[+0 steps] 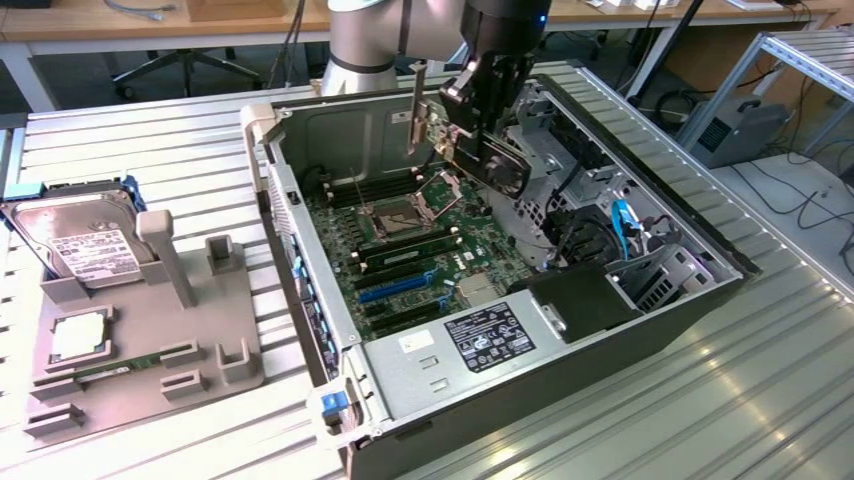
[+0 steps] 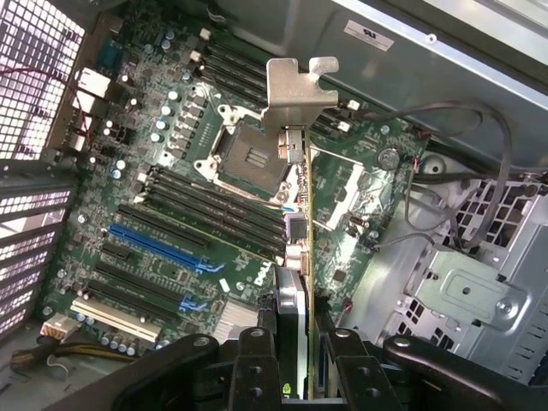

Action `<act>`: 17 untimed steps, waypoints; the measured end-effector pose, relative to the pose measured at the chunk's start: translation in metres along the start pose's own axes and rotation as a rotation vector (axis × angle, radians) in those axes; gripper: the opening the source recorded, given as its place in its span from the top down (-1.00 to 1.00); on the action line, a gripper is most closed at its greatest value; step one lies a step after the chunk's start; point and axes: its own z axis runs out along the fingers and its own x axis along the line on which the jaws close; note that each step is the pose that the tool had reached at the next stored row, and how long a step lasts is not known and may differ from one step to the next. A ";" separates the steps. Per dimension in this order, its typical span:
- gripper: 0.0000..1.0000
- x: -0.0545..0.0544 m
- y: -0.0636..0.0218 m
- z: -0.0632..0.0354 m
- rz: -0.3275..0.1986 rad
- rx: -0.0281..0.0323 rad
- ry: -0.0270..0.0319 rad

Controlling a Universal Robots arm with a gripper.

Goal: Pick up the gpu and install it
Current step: 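Insert the gpu into the slot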

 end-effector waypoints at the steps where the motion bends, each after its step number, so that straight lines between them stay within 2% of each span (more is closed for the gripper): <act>1: 0.47 0.000 0.0000 0.0000 -0.002 -0.0001 -0.0001; 17: 0.47 0.000 0.0000 0.0000 -0.053 -0.0018 -0.0030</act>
